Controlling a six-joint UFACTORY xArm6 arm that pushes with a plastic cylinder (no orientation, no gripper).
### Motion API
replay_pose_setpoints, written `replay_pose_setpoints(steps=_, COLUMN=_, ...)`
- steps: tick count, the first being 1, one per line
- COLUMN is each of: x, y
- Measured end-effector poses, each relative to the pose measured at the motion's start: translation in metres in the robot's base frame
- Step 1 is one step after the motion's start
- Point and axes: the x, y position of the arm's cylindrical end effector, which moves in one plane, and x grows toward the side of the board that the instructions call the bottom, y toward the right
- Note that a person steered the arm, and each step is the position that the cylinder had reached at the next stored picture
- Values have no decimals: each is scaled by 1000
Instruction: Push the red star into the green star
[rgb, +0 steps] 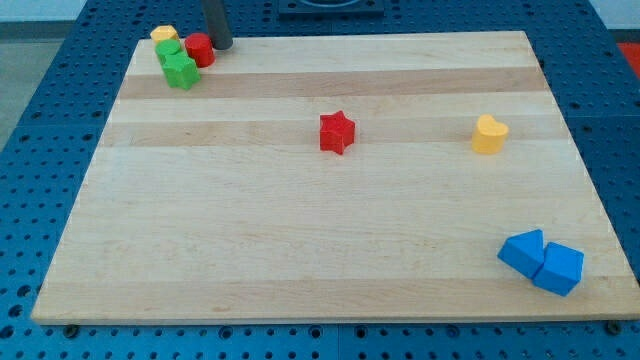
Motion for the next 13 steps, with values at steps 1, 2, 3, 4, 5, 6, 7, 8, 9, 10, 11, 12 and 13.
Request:
replay_pose_setpoints(steps=1, x=19, y=36)
replay_pose_setpoints(steps=2, x=53, y=56)
replay_pose_setpoints(steps=3, x=91, y=80)
replay_pose_setpoints(steps=4, x=128, y=105)
replay_pose_setpoints(steps=5, x=153, y=131)
replay_pose_setpoints(steps=6, x=153, y=164)
replay_pose_setpoints(steps=7, x=156, y=197)
replay_pose_setpoints(steps=8, x=181, y=219)
replay_pose_setpoints(steps=9, x=209, y=219)
replay_pose_setpoints(steps=10, x=211, y=206)
replay_pose_setpoints(steps=11, x=210, y=185)
replay_pose_setpoints(steps=12, x=203, y=165)
replay_pose_setpoints(steps=13, x=188, y=148)
